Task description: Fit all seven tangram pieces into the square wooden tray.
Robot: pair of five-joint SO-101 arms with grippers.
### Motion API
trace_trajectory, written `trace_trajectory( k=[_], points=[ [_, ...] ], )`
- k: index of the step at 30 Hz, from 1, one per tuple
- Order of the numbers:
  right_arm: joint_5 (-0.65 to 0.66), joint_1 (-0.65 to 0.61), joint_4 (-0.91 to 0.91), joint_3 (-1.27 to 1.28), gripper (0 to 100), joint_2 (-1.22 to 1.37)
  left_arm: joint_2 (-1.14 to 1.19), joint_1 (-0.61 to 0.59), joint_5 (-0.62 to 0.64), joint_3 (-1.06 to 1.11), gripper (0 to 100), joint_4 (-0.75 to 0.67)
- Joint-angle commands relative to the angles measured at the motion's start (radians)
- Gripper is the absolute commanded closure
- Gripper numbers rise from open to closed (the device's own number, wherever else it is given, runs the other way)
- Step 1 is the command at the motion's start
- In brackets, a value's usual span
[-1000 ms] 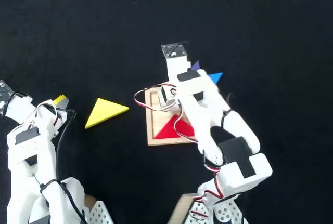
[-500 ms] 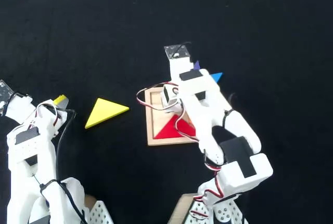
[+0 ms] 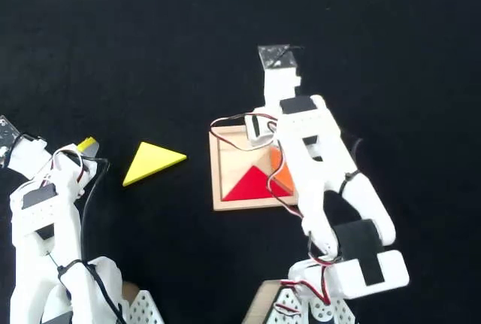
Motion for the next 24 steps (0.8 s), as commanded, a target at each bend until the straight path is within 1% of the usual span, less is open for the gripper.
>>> trace_trajectory(
  k=[1, 3, 9, 18, 24],
  points=[
    [0.077, 0.021, -0.064, 0.002, 97.6, -0.022, -0.015, 0.016, 0.003, -0.028, 69, -0.02],
    [0.104, 0.026, -0.071, -0.007, 97.6, 0.025, -0.015, 0.016, 0.003, -0.028, 69, -0.02],
    [0.112, 0.101, -0.069, -0.064, 97.6, 0.15, -0.015, 0.016, 0.003, -0.028, 69, -0.02],
    [0.114, 0.097, -0.061, -0.067, 97.7, 0.196, -0.015, 0.016, 0.003, -0.028, 69, -0.02],
    [0.114, 0.097, 0.018, -0.07, 97.7, 0.194, -0.015, 0.016, 0.003, -0.028, 69, -0.02]
  ],
)
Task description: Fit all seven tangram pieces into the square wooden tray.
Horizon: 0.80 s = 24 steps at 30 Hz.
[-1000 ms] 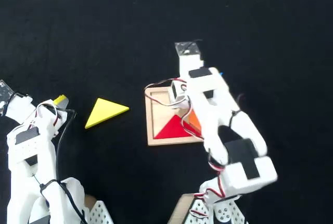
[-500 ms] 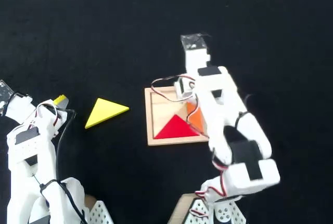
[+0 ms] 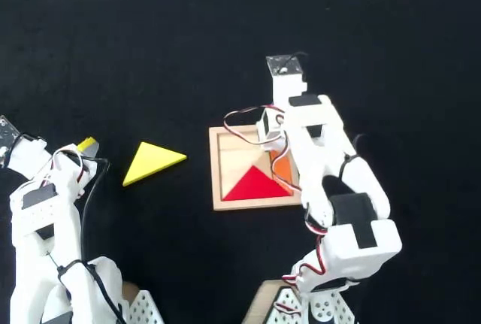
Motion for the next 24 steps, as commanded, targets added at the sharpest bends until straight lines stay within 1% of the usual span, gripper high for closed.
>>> trace_trajectory(
  k=[1, 10, 13, 17, 21, 24],
  points=[
    [0.011, 0.009, 0.057, -0.039, 97.7, -0.002, -0.015, 0.016, 0.003, -0.028, 69, -0.02],
    [0.003, 0.011, 0.097, -0.035, 97.7, -0.134, -0.015, 0.016, 0.003, -0.028, 69, -0.02],
    [0.003, 0.008, 0.069, -0.039, 97.7, -0.159, -0.015, 0.016, 0.003, -0.028, 69, -0.02],
    [0.002, -0.046, -0.003, -0.031, 97.7, -0.156, -0.015, 0.016, 0.003, -0.028, 69, -0.02],
    [0.002, -0.109, -0.014, -0.038, 97.7, -0.125, -0.015, 0.016, 0.003, -0.028, 69, -0.02],
    [0.003, -0.117, -0.017, -0.039, 97.7, -0.081, -0.015, 0.016, 0.003, -0.028, 69, -0.02]
  ],
)
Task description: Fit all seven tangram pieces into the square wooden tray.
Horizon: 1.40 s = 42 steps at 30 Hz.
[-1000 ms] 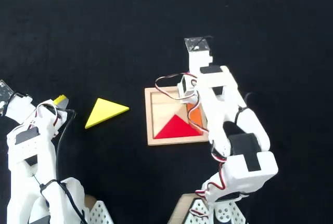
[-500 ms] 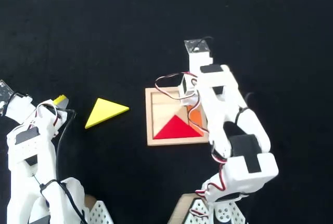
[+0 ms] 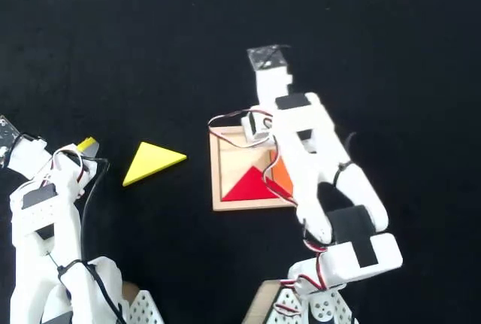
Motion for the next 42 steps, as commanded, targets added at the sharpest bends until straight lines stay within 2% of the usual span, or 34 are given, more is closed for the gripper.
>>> trace_trajectory(
  k=[1, 9, 15, 20, 23, 26, 31, 42],
  points=[
    [0.005, -0.023, -0.014, -0.031, 97.7, 0.033, -0.015, 0.016, 0.003, -0.028, 69, -0.02],
    [0.008, -0.021, 0.043, -0.03, 97.7, 0.077, -0.015, 0.016, 0.003, -0.027, 69, -0.02],
    [0.006, -0.018, 0.041, -0.038, 97.7, -0.001, -0.015, 0.016, 0.003, -0.025, 69, -0.02],
    [0.014, 0.074, 0.034, -0.12, 97.3, -0.11, -0.015, 0.018, 0.003, -0.025, 69, -0.02],
    [0.141, 0.12, 0.034, -0.211, 97.2, -0.093, -0.015, 0.042, 0.003, -0.024, 69, -0.02],
    [0.192, 0.123, 0.041, -0.302, 96.5, -0.005, -0.015, 0.05, 0.003, -0.022, 69, -0.02],
    [0.186, 0.12, 0.135, -0.496, 81.9, 0.229, -0.015, 0.053, 0.003, -0.015, 69, -0.02],
    [0.149, 0.118, 0.431, -1.047, 81.4, 0.676, -0.015, 0.074, 0.003, 0.016, 69, -0.083]
  ],
)
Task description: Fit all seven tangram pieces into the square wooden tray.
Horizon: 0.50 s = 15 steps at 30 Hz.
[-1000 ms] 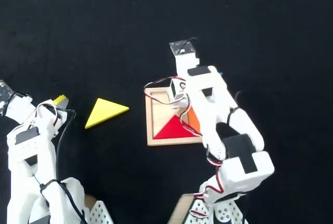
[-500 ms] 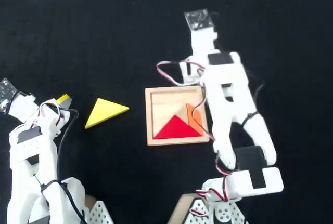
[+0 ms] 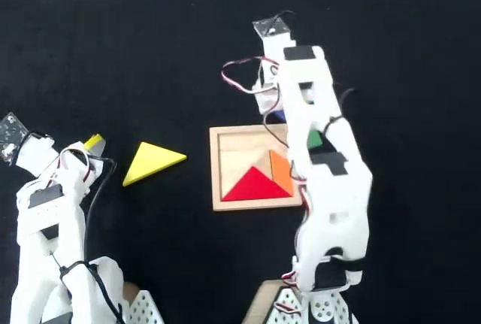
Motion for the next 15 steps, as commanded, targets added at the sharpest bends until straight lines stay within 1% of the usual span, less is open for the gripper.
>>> trace_trajectory(
  k=[1, 7, 12, 15],
  points=[
    [-0.014, 0.011, 0.098, -0.255, 81.4, 0.099, -0.015, 0.027, 0.003, -0.008, 69, -0.023],
    [-0.012, 0.012, 0.15, -0.418, 81.4, 0.248, -0.015, 0.027, 0.003, -0.008, 69, -0.023],
    [-0.012, 0.012, 0.233, -0.53, 81.4, 0.315, -0.015, 0.027, 0.003, -0.008, 69, -0.023],
    [-0.009, 0.018, 0.25, -0.565, 81.4, 0.351, -0.015, 0.027, 0.003, -0.008, 69, -0.023]
  ],
)
